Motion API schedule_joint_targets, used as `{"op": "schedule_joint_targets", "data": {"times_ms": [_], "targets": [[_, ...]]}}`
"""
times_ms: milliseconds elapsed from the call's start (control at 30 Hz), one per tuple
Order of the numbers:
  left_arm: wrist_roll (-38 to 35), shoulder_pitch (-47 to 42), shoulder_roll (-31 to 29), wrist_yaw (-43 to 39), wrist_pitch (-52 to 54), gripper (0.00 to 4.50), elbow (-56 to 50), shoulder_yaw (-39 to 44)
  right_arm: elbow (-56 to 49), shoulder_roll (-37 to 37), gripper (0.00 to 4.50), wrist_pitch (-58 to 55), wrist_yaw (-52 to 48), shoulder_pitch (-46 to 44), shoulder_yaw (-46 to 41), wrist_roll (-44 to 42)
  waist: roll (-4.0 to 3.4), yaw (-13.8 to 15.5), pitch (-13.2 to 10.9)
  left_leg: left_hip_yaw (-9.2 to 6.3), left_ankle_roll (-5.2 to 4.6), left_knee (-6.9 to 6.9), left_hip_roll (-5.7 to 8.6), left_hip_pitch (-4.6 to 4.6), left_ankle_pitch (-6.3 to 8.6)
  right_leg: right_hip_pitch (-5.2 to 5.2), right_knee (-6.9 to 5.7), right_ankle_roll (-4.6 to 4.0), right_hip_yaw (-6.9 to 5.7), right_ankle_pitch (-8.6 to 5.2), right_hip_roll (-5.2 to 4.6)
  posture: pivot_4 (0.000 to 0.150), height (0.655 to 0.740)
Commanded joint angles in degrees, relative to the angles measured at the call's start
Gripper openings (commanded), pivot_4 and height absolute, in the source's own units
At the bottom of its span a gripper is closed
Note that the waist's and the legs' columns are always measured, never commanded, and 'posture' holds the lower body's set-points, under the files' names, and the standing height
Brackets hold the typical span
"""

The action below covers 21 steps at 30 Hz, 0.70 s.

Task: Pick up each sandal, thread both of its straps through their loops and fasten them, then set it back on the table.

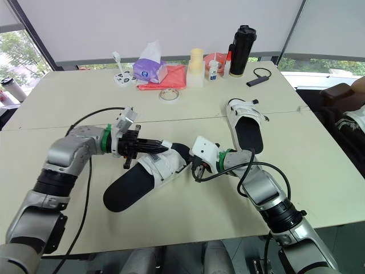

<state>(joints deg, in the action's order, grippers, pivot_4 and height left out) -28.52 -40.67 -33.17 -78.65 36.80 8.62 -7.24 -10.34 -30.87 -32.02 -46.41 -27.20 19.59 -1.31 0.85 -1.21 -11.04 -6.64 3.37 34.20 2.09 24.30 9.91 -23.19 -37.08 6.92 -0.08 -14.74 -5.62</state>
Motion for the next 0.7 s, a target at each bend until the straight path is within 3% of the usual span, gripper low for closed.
{"op": "schedule_joint_targets", "data": {"times_ms": [33, 167, 400, 700], "targets": [[-0.8, 0.0, -0.7, -0.4, 1.6, 1.42, -1.6, -0.1, 0.3, 0.1, 0.0, 0.2, -0.2, -0.5, 0.1, 0.3, 0.0, 0.2, 0.0, 0.0, 0.0, 0.0, 0.0, 0.0, 0.0, 0.0, 0.0, 0.0, 0.0, 0.0, 0.0, 0.15, 0.74], [1.3, 1.7, -3.8, -5.1, -1.7, 3.43, -3.3, -2.8, 0.5, 0.1, 0.0, 0.3, -0.3, -0.6, 0.1, 0.4, 0.0, 0.1, 0.0, 0.0, 0.0, 0.0, 0.0, 0.01, 0.0, 0.0, 0.01, -0.02, 0.0, 0.0, 0.0, 0.15, 0.74], [1.8, 1.2, -5.7, -5.9, -0.3, 3.43, -1.4, -3.0, 0.5, 0.1, 0.0, 0.3, -0.4, -0.6, 0.2, 0.6, 0.0, 0.2, 0.0, 0.0, 0.0, -0.02, -0.01, 0.0, 0.0, 0.0, 0.02, -0.2, 0.0, -0.09, -0.01, 0.15, 0.74], [-9.5, -6.0, -2.7, 2.8, 23.2, 3.43, 9.7, 8.3, 0.8, 0.1, 0.0, 0.7, -0.6, -0.7, 0.5, 1.1, 0.01, 0.1, 0.0, -0.01, 0.0, -0.02, -0.01, 0.01, 0.0, -0.01, 0.0, 0.01, -0.02, -0.02, 0.0, 0.15, 0.74]]}}
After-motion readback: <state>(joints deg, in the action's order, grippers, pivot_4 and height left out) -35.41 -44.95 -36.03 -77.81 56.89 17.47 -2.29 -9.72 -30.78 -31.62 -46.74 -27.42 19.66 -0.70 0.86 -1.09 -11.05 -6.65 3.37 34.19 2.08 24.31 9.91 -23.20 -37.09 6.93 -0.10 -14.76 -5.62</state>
